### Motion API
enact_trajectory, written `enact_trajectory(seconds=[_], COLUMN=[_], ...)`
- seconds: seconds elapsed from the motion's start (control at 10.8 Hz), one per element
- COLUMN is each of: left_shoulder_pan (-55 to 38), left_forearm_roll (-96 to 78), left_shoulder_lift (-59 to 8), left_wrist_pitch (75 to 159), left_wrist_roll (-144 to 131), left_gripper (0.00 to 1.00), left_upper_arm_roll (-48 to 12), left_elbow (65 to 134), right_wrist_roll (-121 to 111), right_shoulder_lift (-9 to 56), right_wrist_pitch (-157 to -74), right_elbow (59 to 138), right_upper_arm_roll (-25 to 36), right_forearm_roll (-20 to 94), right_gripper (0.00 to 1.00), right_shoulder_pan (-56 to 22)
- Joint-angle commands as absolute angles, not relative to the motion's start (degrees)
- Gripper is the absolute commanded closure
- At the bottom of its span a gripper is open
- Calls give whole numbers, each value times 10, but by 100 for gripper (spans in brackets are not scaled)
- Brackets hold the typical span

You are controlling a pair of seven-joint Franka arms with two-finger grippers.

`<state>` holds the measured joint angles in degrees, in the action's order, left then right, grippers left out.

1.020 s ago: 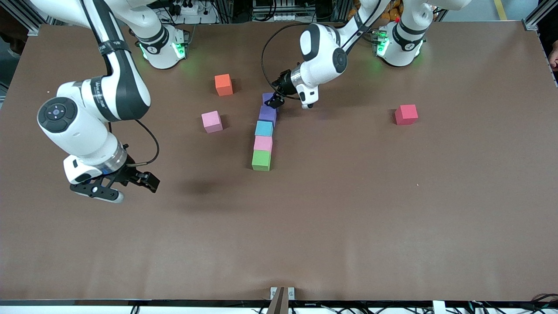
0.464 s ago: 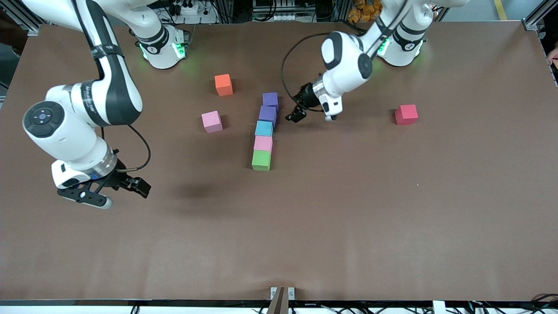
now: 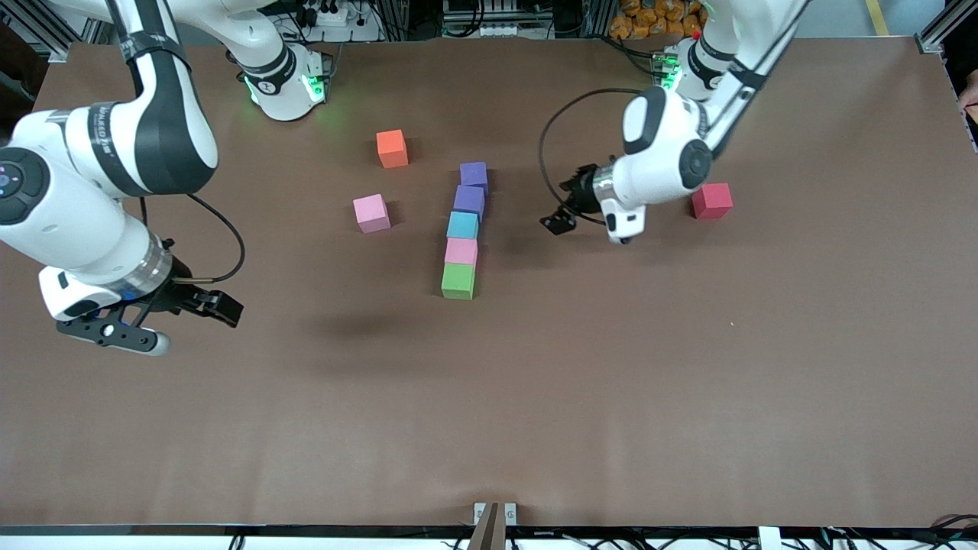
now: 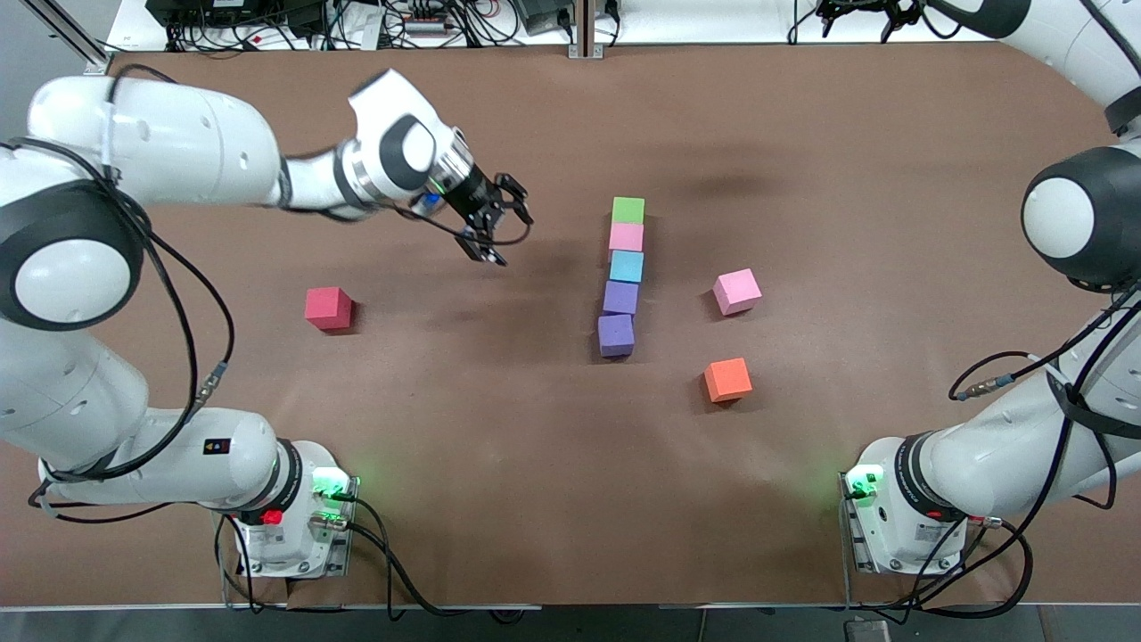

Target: Arrange blocks into number 1

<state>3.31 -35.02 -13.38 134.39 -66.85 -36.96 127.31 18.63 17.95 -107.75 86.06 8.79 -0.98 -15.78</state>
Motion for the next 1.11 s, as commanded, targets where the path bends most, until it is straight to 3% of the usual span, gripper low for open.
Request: enact_trajectory(seconds=[0.0,0.37,1.02], left_shoulder_pan=[73,136,169], left_forearm_roll=[-258,-78,76], left_shoulder_lift=[-124,-126,-117], left_wrist_pitch=[1268,1124,1095], left_wrist_roll=[-687,-679,-547], left_gripper=[0,0,0], left_upper_arm_roll=[-375,-375,-375], left_elbow=[1230,1109,1051], right_wrist_roll=[145,144,134], right_shoulder_lift=[170,165,87], right_wrist_pitch=[-1016,-883,-841], right_elbow=[834,745,761], right_upper_arm_roll=[81,78,77], right_forearm_roll=[-16,-11,-4], right_gripper=[0,0,0], right_shoulder_pan=[-133,-134,-127])
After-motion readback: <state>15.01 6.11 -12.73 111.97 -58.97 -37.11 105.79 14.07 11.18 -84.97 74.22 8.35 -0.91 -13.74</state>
